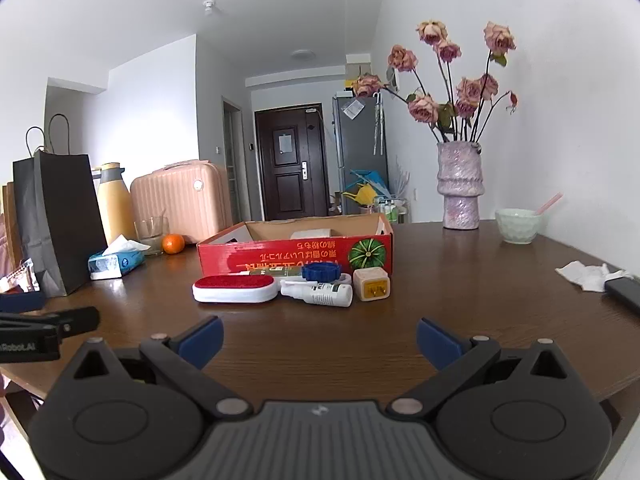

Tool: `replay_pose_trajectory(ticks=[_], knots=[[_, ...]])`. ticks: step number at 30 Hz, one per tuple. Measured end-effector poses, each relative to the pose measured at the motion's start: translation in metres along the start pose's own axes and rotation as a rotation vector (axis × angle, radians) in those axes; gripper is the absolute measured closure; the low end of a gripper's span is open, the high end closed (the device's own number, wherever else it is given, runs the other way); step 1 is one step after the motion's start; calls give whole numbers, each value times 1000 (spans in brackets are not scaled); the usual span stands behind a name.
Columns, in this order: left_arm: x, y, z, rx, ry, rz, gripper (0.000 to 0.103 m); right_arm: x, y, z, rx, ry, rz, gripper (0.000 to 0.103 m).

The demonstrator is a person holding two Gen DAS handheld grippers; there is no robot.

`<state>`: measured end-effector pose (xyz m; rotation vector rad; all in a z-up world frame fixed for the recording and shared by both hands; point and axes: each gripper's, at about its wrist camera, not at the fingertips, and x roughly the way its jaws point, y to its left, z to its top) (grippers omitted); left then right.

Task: Organize rigid objects
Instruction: 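Grasp the blue bottle cap with the left tool while the right tool grasps the white plug adapter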

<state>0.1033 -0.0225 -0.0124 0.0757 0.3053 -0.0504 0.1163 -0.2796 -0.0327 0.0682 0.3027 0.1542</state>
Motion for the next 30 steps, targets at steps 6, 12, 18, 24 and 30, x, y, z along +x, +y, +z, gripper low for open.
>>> replay_pose_trajectory(ticks=[6,12,18,24,30], knots=[[56,-18,27,23,60,-147,0,38,-23,16,33,72,-44,3],[131,-52,56,51,117,-282,14,95,-61,46,97,182,-56,21],[221,-88,78,58,244,-371,25,163,-86,74,94,269,16,32],[279,-109,78,80,328,-369,36,214,-92,90,63,299,44,36],[287,-105,75,55,310,-372,49,243,-99,80,93,348,89,36]])
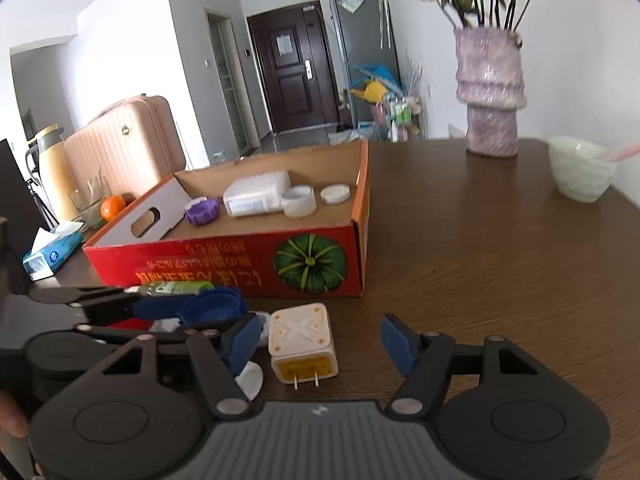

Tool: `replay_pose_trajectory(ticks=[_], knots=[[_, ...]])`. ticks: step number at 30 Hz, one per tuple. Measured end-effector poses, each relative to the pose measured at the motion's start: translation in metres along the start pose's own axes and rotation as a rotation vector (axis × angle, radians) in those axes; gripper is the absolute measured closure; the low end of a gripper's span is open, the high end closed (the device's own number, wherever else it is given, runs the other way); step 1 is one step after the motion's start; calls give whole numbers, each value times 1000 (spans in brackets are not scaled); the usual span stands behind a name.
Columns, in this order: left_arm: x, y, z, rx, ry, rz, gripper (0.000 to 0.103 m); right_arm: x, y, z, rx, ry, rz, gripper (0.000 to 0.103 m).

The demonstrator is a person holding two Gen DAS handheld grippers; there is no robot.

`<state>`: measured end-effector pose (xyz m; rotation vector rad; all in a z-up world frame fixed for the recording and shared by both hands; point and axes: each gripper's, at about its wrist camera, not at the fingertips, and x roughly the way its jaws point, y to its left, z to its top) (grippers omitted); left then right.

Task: Organize rigid objects
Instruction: 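Grasp the blue bottle cap with the left tool while the right tool grasps the white plug adapter, then carry the blue cap and plug adapter into the box and open both tools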

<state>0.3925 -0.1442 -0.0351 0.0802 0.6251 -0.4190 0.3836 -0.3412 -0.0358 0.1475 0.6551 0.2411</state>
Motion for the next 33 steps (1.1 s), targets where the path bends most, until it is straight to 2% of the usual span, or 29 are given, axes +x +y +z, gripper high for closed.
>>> replay_pose_trajectory(ticks=[6,9,10,15,20,29,33], knots=[[-45,18,-4,-56,-91,48,49,26,7,-1,-12,59,14,38],[-73,28,-8,-56,-138,109,49,35,20,-1,-66,78,-11,53],[-80,31,-9,-57,-144,127,49,37,24,-2,-78,77,-39,63],[-108,51,-16,-88,-163,201,49,27,30,-6,-100,43,-108,65],[-143,55,-29,-98,-211,230,49,-15,39,-12,-125,-31,-169,65],[-220,43,-60,-101,-309,263,49,-112,75,-45,-116,-162,-125,65],[-244,30,-75,-95,-345,282,49,-140,96,-64,-139,-211,-140,65]])
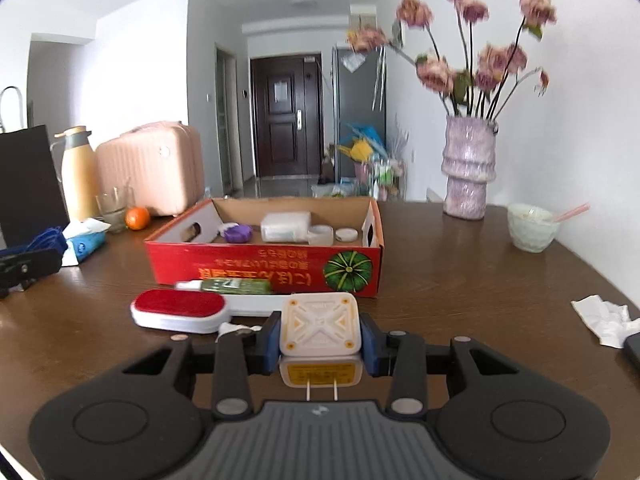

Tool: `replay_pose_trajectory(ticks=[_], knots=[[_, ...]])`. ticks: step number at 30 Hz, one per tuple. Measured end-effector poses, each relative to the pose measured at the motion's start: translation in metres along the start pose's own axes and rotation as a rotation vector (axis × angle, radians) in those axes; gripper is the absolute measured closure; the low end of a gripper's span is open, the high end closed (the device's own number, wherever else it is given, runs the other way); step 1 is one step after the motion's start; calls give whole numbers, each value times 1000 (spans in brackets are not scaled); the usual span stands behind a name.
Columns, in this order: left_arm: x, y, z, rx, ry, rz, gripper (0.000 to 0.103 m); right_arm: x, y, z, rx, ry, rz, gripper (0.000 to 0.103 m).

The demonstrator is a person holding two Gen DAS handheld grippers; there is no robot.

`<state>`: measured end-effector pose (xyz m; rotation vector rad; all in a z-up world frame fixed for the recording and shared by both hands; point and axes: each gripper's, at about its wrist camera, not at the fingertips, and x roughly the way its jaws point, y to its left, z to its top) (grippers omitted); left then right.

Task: Organize rigid objects
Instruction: 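Carry the blue cap and plug adapter into the box and open both tools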

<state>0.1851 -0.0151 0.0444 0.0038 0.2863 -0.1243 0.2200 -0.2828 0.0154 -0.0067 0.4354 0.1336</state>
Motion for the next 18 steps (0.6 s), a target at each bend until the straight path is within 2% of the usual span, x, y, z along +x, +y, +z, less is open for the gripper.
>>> replay_pose_trajectory(ticks=[9,18], knots=[[-51,-2,-5,-13,-75,0,49,-66,18,-8,12,-103,17,65],[-72,-2,-3,-11,-122,14,49,-81,25,-9,1,-141,37,65]])
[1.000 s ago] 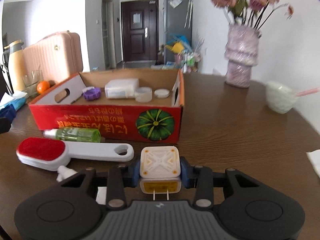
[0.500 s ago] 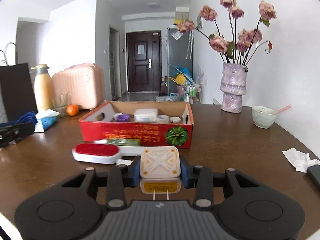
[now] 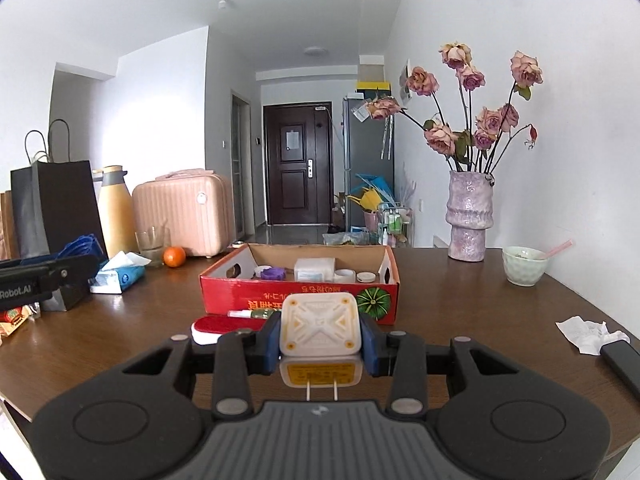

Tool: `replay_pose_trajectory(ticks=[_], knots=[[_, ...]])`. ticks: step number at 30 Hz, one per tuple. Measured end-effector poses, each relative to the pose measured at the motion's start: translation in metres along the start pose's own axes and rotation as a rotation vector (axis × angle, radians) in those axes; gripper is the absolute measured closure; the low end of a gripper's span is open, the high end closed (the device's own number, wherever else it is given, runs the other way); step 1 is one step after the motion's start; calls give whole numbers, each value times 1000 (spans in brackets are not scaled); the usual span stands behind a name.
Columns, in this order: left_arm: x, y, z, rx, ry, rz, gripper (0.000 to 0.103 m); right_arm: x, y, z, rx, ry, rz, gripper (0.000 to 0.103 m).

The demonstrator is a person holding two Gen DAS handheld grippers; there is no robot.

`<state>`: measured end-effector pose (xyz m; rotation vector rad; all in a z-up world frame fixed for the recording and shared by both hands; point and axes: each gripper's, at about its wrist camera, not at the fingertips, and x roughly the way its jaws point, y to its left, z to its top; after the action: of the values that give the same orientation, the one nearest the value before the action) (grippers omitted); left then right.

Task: Organize rigid objects
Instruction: 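Carry the blue cap and plug adapter into the box and open both tools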

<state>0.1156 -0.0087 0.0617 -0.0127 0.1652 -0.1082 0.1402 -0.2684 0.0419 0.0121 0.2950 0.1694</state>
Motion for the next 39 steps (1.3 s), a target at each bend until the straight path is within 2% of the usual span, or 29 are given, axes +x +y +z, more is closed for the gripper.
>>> replay_pose_trajectory(ticks=[7,13,17,24,27,30,32,35,39], knots=[[12,5,-3,-12,27,0,49,12,-3,3,18,13,6,65],[48,13,4,-13,45,-12,49,46,-10,18,20,30,11,65],[85,17,14,5,28,10,49,85,-19,34,33,60,18,65],[183,29,33,36,83,-16,49,169,-36,71,29,125,47,65],[240,37,39,24,167,-59,49,220,-45,90,4,159,47,65],[314,45,35,-9,320,-74,49,289,-58,101,-3,266,40,65],[361,48,28,2,432,-53,49,333,-65,103,9,350,17,65],[410,53,16,9,531,-14,49,390,-71,99,-20,454,-42,65],[432,46,12,76,544,-29,48,443,-70,89,-77,552,-109,65]])
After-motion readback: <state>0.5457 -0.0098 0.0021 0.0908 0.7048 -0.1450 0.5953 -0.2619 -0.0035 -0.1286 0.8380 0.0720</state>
